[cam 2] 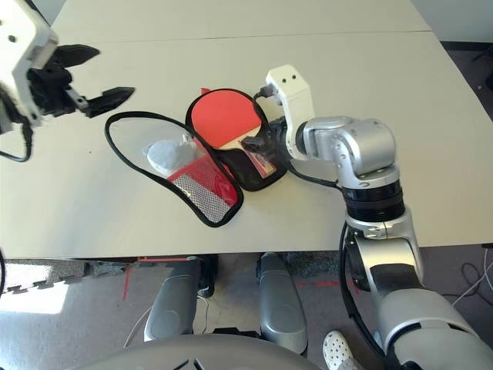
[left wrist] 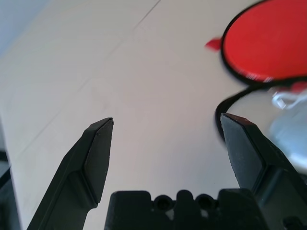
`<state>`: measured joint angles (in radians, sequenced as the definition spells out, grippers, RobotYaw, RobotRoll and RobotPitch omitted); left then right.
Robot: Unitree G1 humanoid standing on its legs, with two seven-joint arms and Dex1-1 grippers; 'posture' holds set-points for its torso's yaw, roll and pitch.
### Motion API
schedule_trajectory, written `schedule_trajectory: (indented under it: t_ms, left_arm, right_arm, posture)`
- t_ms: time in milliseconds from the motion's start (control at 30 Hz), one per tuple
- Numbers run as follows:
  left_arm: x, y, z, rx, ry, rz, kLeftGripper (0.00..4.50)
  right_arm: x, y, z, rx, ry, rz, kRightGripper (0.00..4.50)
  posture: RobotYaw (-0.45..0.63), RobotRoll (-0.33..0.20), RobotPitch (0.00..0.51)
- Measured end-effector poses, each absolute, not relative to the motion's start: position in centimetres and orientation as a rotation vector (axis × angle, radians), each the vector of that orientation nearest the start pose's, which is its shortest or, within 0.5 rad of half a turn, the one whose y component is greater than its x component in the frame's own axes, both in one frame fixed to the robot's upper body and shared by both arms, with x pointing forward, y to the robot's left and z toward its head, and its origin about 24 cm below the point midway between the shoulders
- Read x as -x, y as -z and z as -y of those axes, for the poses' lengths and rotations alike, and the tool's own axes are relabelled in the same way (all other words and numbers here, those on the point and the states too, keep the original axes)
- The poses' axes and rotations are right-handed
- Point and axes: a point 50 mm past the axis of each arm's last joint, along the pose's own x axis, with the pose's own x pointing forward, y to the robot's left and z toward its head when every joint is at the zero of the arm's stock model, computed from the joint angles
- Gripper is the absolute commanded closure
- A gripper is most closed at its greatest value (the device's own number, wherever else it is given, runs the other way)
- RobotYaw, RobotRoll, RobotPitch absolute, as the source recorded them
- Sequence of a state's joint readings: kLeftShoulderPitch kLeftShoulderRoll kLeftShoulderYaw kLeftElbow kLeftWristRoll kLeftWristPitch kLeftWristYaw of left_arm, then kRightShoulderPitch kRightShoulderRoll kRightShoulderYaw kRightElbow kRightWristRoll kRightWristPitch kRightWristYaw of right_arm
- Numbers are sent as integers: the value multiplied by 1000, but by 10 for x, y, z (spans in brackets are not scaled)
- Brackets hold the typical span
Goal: Store the ping-pong paddle in its case and zip it.
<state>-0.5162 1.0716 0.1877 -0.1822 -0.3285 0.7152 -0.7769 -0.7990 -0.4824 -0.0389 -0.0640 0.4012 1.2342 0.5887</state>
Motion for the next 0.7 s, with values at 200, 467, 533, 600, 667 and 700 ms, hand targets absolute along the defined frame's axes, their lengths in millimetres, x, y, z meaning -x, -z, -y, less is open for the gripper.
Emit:
schedule_trajectory:
  t_ms: [200, 467, 533, 600, 667, 700]
  left_arm:
    - [-273, -251, -295, -677, 359, -224, 0]
    - [-275, -218, -278, -636, 426, -293, 0]
    - [-277, -210, -260, -601, 491, -288, 0]
    - [-278, -201, -235, -566, 586, -281, 0]
    - [-281, -197, -210, -523, 673, -258, 0]
    - [-282, -197, -199, -504, 711, -240, 0]
  right_arm:
    - [-338, -210, 173, -26, -675, -298, 23]
    - [-351, -211, 188, -63, -587, -186, 23]
    - [-354, -209, 195, -86, -539, -184, 23]
    - [-358, -210, 199, -97, -505, -185, 23]
    - [-361, -212, 205, -150, -492, -167, 23]
    - [-362, -212, 209, -179, -488, -159, 23]
  posture:
    - [91, 0, 224]
    - [60, 0, 226]
    - [50, 0, 224]
    - [46, 0, 224]
    - [38, 0, 221]
    - [37, 0, 221]
